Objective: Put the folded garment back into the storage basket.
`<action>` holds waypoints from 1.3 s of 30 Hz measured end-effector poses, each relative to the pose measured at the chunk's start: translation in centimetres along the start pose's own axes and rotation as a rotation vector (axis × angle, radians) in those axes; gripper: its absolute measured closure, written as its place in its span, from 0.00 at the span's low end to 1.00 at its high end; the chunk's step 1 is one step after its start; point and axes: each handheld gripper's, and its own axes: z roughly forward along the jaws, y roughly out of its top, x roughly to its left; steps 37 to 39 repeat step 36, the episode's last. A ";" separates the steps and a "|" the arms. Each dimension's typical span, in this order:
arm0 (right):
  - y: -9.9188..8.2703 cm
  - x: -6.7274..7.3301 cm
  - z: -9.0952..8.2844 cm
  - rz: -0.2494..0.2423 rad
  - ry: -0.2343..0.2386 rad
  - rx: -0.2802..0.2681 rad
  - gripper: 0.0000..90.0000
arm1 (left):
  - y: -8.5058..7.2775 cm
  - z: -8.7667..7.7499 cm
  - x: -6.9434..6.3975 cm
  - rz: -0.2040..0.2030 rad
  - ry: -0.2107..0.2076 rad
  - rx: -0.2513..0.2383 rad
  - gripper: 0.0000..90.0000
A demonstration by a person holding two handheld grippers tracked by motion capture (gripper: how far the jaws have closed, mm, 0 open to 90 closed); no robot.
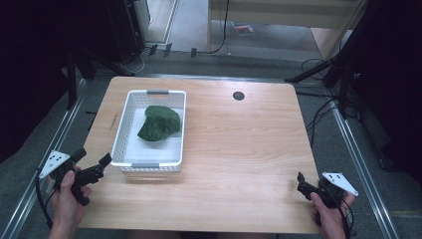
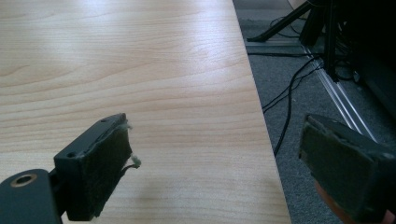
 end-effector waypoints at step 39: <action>0.0 0.0 0.0 0.001 0.001 0.000 0.11 | -4.2 -1.2 4.9 -0.041 0.038 0.065 0.01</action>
